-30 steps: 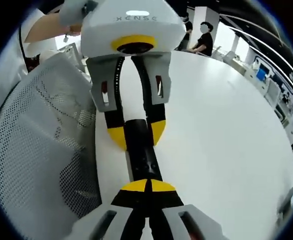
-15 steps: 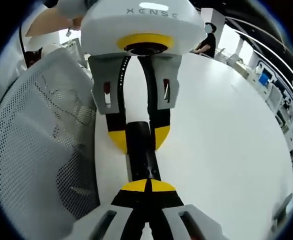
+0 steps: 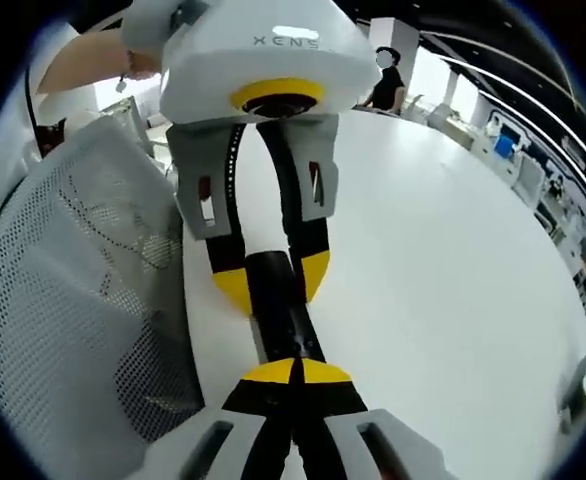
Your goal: Press the specified remote control buttons in sequence, fully releasing each button before pressing the next.
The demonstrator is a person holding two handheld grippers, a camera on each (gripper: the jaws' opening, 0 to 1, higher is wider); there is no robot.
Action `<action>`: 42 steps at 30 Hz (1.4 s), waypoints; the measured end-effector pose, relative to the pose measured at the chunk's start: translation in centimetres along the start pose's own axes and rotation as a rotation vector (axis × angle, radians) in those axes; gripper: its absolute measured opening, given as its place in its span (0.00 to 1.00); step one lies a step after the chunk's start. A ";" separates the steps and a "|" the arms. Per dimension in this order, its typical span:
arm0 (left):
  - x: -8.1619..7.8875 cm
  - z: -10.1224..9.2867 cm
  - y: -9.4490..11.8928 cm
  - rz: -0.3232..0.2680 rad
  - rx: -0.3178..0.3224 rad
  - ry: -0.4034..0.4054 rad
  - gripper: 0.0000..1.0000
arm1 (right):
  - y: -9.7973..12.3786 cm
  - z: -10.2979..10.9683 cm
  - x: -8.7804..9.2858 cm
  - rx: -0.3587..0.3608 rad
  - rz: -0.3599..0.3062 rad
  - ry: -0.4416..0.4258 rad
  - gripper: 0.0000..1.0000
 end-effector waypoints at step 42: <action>0.0 -0.2 0.0 -0.035 -0.009 -0.008 0.24 | -0.3 -0.2 -0.7 -0.031 0.027 0.013 0.00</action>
Point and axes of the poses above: the point that each gripper's makers call its tool centre point, and the gripper's own axes: y roughly backward along the fingers, z roughly to its left, x roughly out of its underside, the point moved 3 cm from there along y, roughly backward along the fingers, and after that the axes turned 9 degrees about z, right-handed, at the moved point
